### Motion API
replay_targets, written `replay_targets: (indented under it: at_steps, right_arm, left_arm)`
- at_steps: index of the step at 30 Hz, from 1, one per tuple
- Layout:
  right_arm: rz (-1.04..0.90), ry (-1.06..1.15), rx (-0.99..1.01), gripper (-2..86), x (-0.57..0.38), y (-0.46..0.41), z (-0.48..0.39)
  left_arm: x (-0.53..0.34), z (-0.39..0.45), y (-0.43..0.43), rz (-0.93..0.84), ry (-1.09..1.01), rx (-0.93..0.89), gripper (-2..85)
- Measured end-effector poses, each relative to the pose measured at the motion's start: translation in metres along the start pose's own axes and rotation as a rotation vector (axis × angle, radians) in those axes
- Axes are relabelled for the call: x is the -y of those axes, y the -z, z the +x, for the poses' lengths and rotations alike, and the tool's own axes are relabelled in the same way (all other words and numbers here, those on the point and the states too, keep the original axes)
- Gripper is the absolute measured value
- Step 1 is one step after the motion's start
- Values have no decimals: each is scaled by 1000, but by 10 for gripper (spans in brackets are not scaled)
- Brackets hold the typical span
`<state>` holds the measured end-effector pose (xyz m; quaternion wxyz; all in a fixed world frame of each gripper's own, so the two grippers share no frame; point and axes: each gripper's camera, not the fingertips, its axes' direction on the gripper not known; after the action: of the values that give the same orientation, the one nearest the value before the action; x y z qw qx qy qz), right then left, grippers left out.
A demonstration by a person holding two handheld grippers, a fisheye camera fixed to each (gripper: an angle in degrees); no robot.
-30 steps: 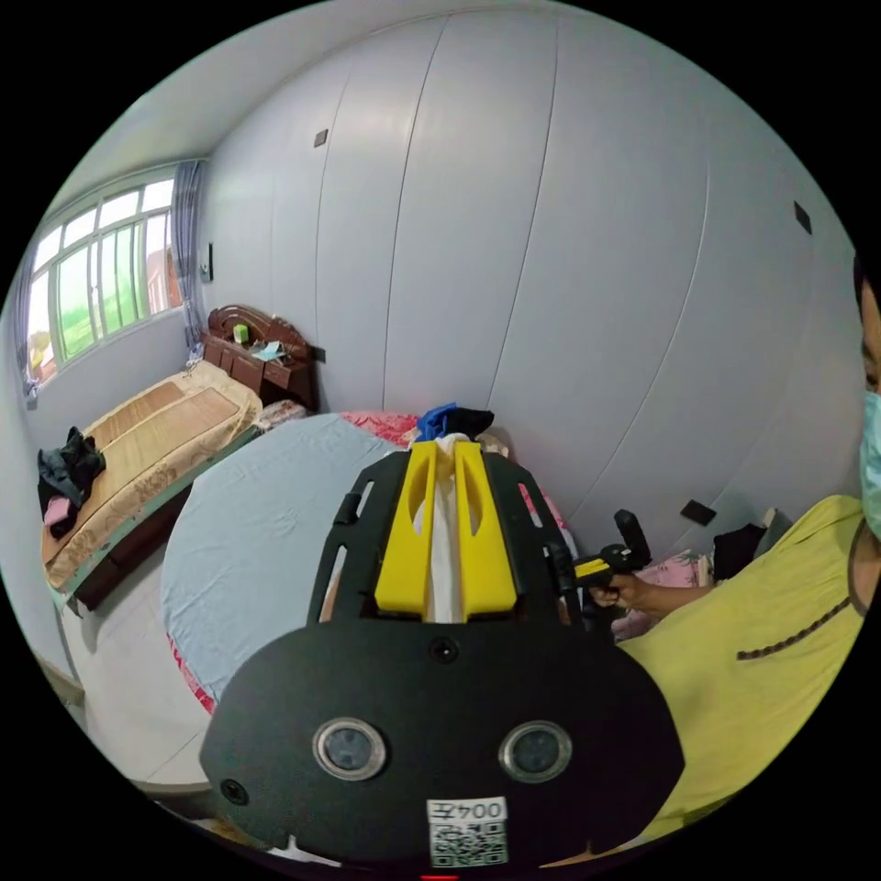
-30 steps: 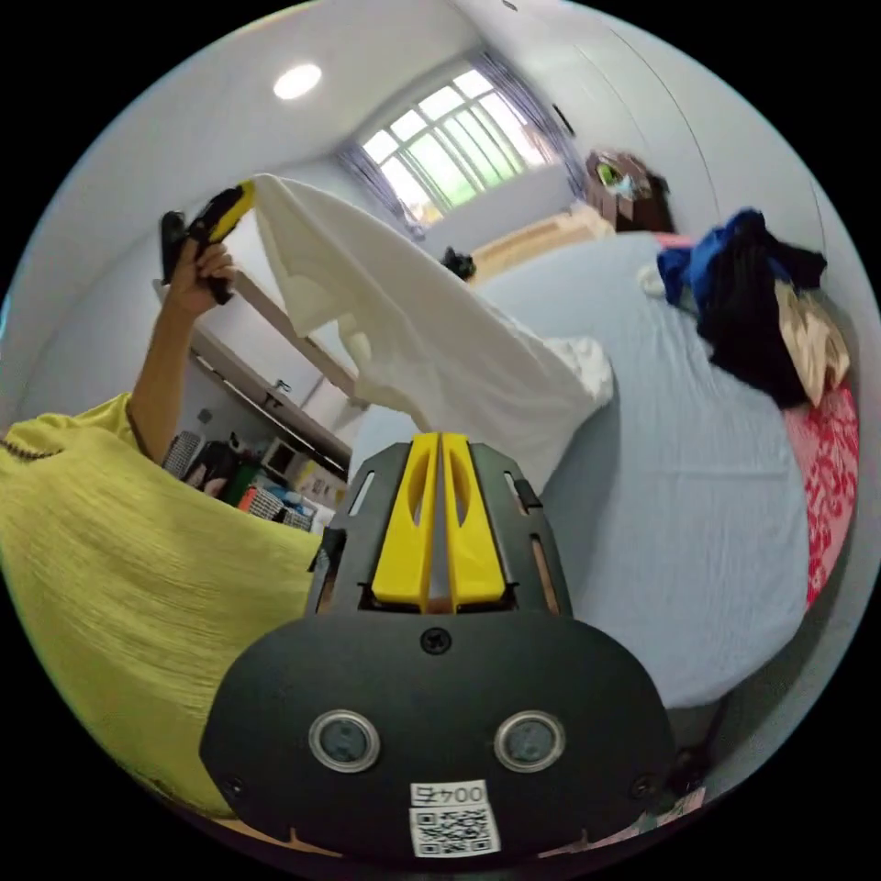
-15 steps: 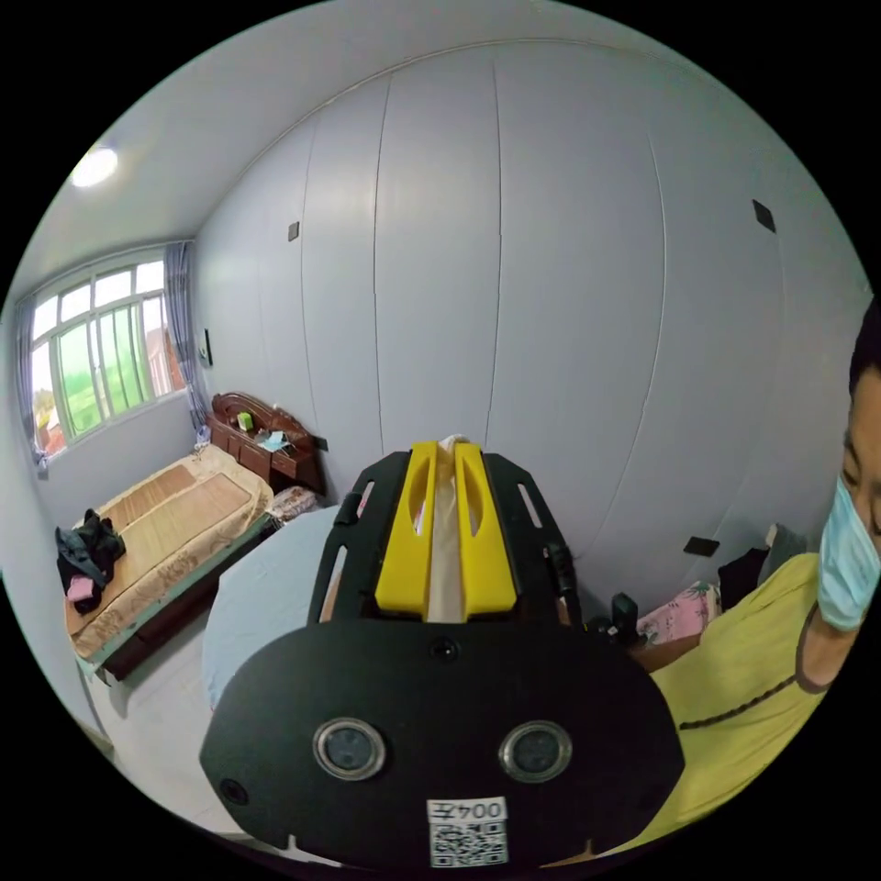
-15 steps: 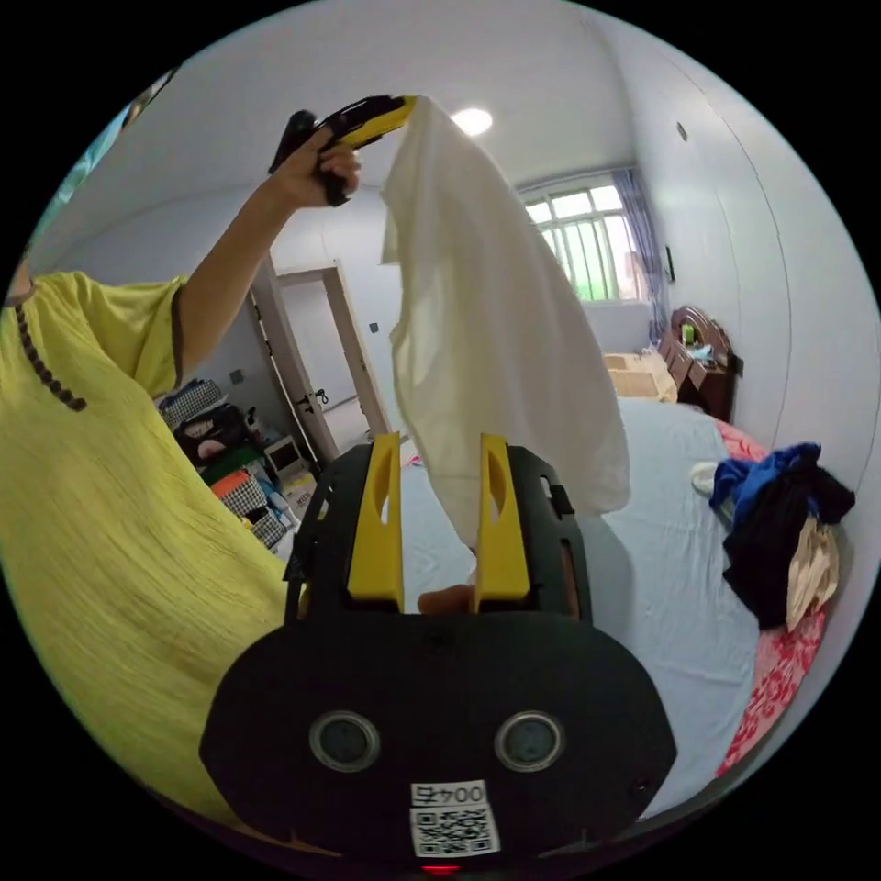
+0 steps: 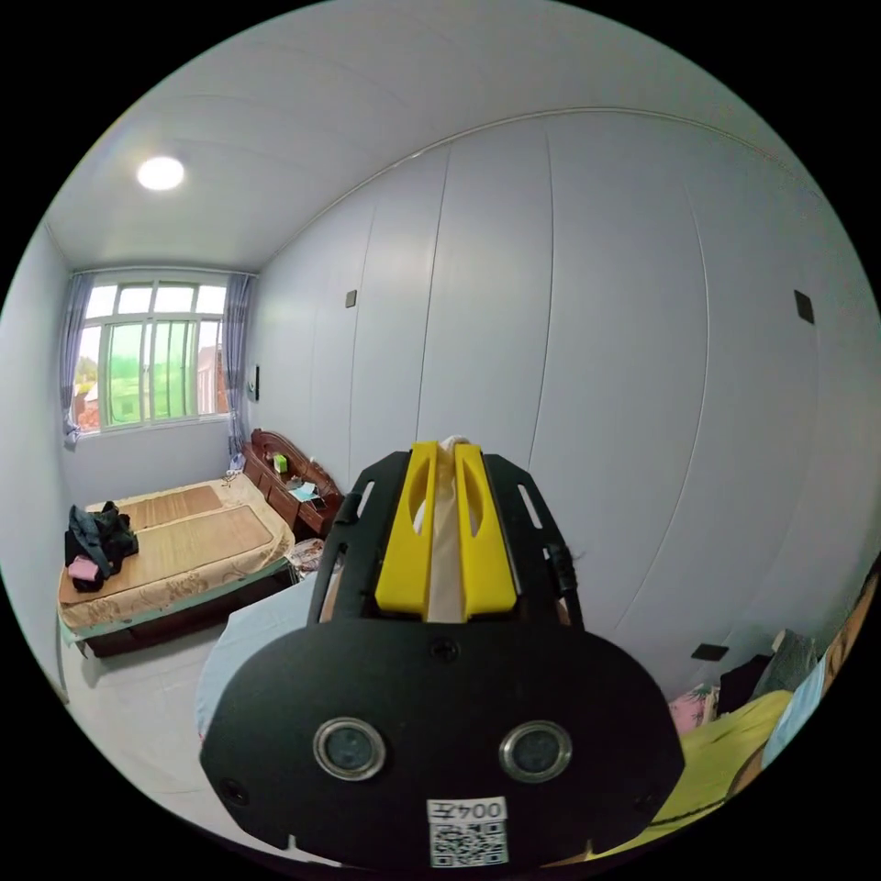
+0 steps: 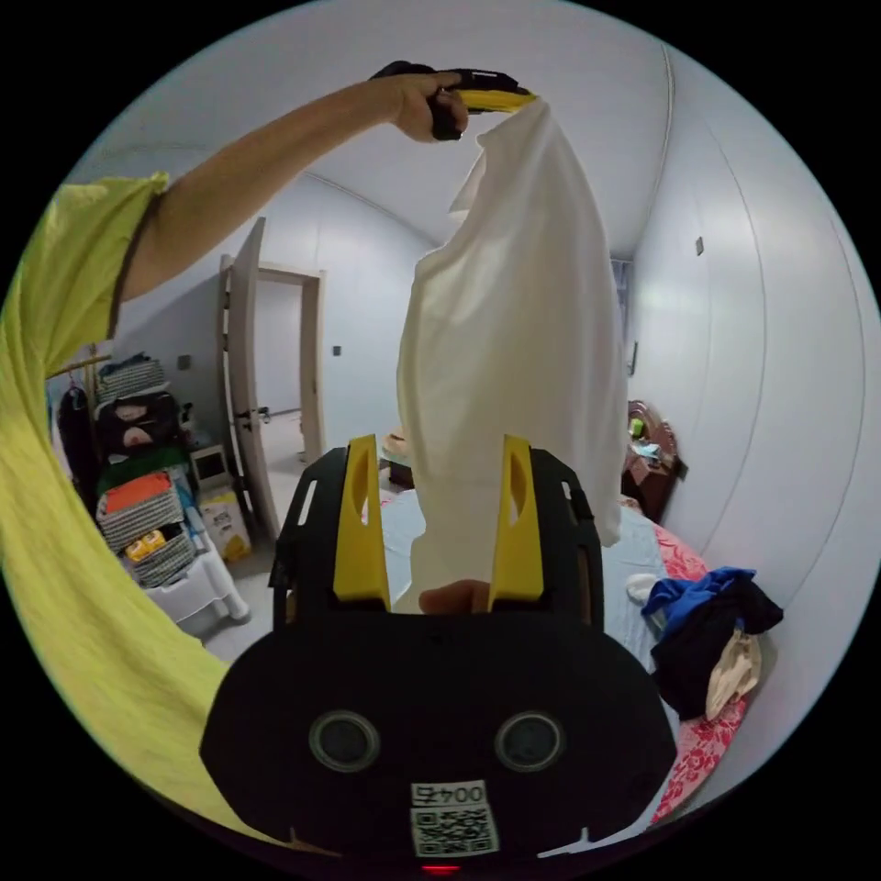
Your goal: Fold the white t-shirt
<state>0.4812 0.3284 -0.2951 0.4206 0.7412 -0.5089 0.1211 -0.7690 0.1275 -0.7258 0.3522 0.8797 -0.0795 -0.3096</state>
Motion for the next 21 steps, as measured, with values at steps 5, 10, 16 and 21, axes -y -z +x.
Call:
replay_targets:
  at_steps: [5,10,16,21]
  right_arm:
    - [-27,29,-225,188,30,-57,-30]
    - [-43,-35,-580,96,38,-100,-32]
    - [0,-95,-556,14,46,-89,11]
    - [-9,-152,-477,-4,78,-70,105]
  left_arm:
    - [18,17,-11,-4,-1,-2,15]
    - [29,19,-12,-24,-10,7,15]
    - [29,-22,5,-58,68,38,15]
    - [20,-70,31,-125,118,55,17]
